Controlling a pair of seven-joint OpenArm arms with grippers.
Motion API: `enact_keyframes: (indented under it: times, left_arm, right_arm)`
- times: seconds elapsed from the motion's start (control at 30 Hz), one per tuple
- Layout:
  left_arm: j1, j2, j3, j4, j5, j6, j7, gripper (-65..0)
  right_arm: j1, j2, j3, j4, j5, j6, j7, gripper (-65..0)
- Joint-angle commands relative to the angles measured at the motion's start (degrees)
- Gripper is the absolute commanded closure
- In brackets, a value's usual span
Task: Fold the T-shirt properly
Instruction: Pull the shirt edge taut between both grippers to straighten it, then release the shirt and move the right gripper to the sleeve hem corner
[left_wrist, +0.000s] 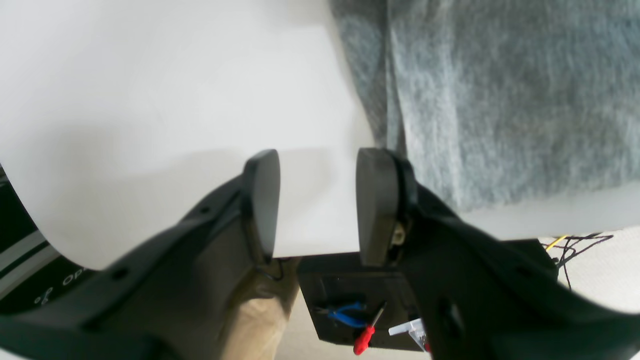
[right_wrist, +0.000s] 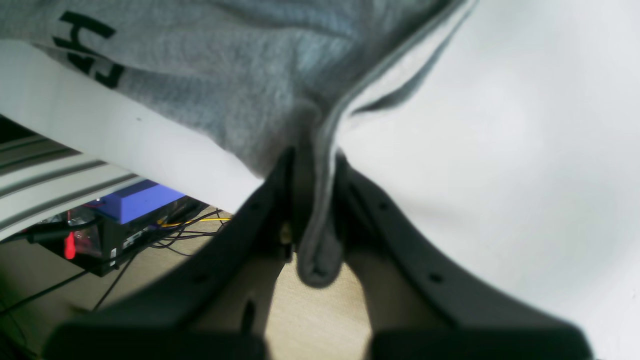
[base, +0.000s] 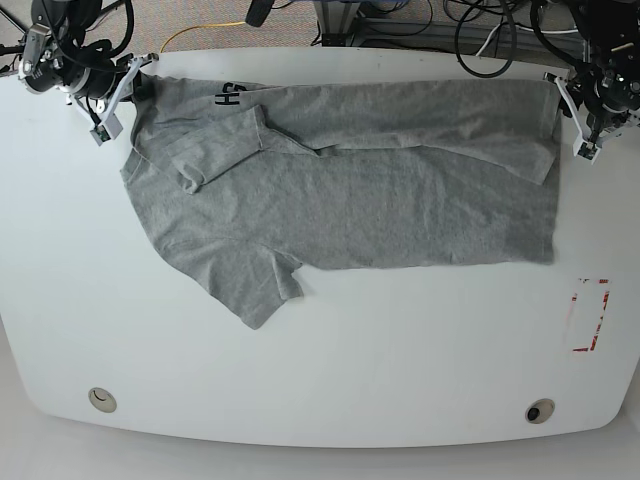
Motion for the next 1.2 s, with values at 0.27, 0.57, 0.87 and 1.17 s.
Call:
enact_keyframes:
  times: [0.27,0.57,0.87,1.17]
  left_arm:
    - [-1.63,-0.83,-0.19,1.24,-0.27,0.32,-0.29,-24.2]
    - [-2.33,-0.66,-0.01,1.24,-0.36,0.32,-0.29,-24.2]
    - [-6.73,-0.66,-0.37,1.24,-0.09,0.32,-0.29,-24.2]
    - [-10.42,-0.66,-0.37,1.15,0.08,0.32,-0.29,-24.2]
  right_arm:
    - [0.04,1.23,7.52,0.67,0.58,0.1,0.63,-46.1]
    - [1.79,3.26,11.3,0.93,1.02,0.1,0.72,-53.1]
    - [11.82,1.67,10.69,0.67,0.75,0.1,0.63,-53.1]
    - [21.4,0.18,4.09,-0.48,0.66,0.1,0.63,-53.1]
